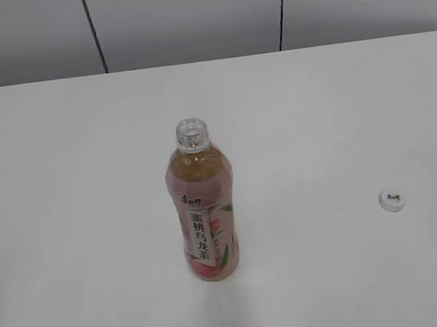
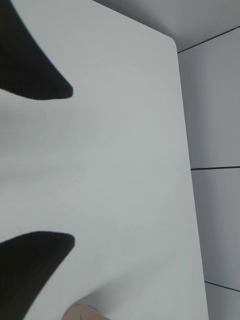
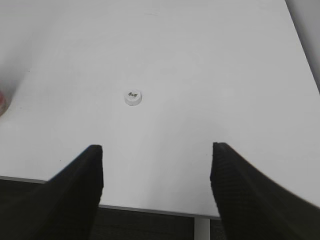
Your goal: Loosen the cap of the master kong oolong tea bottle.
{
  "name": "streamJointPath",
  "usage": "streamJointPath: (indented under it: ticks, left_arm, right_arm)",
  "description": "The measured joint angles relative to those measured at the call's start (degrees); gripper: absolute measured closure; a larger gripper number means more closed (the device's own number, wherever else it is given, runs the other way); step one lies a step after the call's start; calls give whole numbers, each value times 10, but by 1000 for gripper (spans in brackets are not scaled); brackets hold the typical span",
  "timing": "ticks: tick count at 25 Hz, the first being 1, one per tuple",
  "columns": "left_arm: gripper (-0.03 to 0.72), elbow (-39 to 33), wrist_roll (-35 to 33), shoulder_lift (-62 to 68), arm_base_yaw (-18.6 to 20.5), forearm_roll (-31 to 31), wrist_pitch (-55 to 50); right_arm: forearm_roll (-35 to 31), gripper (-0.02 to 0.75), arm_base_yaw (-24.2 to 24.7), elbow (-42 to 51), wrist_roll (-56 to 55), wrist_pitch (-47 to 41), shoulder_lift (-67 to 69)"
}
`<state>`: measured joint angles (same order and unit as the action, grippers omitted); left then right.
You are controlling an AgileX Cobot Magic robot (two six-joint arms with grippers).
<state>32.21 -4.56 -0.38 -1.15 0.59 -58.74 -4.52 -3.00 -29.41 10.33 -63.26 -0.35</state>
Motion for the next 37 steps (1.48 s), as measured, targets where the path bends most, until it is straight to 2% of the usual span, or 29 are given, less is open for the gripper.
streamJointPath:
  ticks: [37]
  left_arm:
    - [189, 0, 0, 0, 0, -27, 0]
  right_arm:
    - [0, 227, 0, 0, -1, 0, 0]
